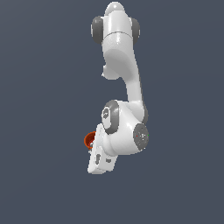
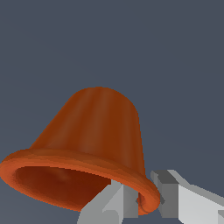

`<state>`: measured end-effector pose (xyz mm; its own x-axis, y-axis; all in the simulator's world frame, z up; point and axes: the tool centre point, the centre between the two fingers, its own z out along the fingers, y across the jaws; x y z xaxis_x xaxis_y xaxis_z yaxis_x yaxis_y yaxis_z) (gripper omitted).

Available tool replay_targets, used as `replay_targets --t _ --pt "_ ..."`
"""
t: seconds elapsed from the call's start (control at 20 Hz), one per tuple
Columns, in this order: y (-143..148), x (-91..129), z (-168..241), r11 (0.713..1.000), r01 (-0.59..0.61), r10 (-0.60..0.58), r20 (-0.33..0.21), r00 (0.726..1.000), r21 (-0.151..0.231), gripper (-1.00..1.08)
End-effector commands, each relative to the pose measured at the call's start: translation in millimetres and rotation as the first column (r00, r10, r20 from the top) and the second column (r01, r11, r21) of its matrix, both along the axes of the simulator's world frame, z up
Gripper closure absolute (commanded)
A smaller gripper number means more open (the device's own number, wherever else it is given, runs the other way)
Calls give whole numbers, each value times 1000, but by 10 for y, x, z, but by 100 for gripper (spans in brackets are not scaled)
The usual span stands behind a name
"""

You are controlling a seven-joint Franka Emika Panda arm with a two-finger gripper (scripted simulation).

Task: Pick up the object and move it to a goal position.

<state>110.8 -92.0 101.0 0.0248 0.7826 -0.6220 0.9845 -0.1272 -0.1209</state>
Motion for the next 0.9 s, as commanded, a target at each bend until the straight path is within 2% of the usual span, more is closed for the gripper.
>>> replay_targets --t 0.0,0.85 --pt "62 -33 185 1000 -1 1 3 1000 0 108" --pt "663 -412 1828 1000 -1 1 2 1000 1 108"
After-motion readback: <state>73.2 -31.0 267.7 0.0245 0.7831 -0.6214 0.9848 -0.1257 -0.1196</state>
